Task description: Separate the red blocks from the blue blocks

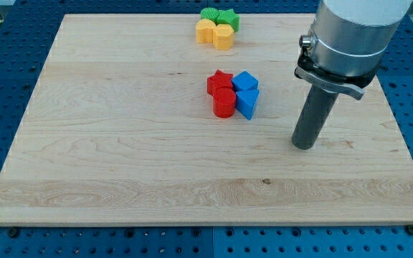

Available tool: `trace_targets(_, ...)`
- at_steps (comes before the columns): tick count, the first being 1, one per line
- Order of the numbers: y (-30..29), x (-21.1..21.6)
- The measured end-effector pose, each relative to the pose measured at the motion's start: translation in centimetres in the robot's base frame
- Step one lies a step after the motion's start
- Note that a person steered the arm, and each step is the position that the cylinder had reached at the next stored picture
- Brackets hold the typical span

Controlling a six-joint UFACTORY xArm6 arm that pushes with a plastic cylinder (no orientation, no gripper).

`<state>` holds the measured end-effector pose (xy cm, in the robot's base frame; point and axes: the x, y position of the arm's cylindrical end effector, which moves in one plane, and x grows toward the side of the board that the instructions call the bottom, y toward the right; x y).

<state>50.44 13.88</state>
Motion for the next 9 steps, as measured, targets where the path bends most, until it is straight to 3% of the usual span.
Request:
trace_targets(2, -0.2, -10.5)
trace_targets(5, -10.8, -16.8)
trace_targets(7, -10.6, -14.6)
trace_targets(9, -5.1, -9.2)
